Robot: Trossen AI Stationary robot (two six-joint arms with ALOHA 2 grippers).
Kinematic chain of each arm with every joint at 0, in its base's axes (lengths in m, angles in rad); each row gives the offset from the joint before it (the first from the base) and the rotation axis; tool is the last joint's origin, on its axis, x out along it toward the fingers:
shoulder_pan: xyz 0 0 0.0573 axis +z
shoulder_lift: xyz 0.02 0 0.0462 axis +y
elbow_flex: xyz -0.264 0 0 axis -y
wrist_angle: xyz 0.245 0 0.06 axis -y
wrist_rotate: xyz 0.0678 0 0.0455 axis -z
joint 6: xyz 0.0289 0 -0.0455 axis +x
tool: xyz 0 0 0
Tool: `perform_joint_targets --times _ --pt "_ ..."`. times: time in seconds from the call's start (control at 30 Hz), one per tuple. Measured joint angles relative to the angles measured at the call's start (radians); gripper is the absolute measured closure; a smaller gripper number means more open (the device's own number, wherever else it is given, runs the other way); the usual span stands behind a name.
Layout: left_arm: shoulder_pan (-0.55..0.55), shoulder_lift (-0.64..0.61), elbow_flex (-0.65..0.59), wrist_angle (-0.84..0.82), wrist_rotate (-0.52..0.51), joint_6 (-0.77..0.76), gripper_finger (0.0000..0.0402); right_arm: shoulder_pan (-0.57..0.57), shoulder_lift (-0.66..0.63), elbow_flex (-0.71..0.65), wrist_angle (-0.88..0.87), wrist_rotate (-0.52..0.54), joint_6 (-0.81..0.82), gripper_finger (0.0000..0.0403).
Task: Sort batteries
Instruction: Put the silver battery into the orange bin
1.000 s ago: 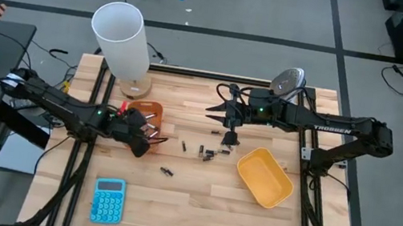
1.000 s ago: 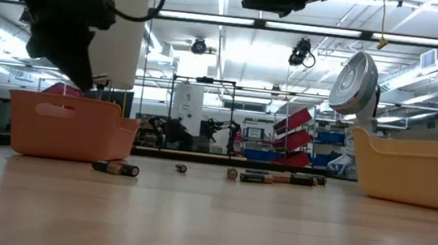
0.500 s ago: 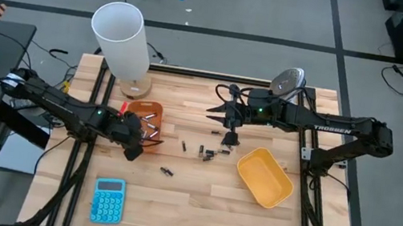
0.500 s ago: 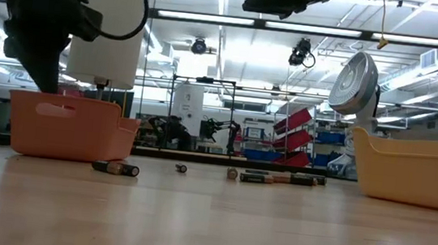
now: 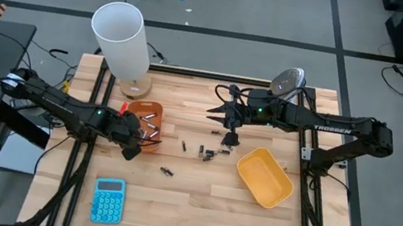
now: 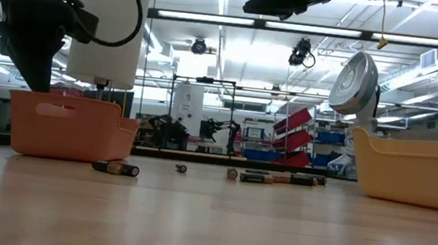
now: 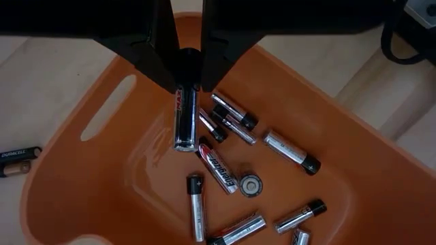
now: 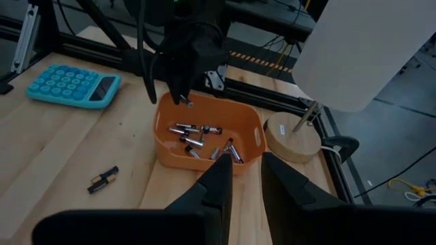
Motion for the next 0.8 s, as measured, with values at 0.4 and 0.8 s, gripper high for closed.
perform_joint_targets --times 0.4,0.8 --pt "0.0 0.0 0.0 0.005 -0.022 0.0 0.036 0.0 0.0 0.0 -0.006 0.0 -0.001 0.0338" --pt "0.0 0.0 0.0 0.008 -0.047 0.005 0.0345 0.0 0.0 0.0 -0.006 0.0 -0.002 0.0338"
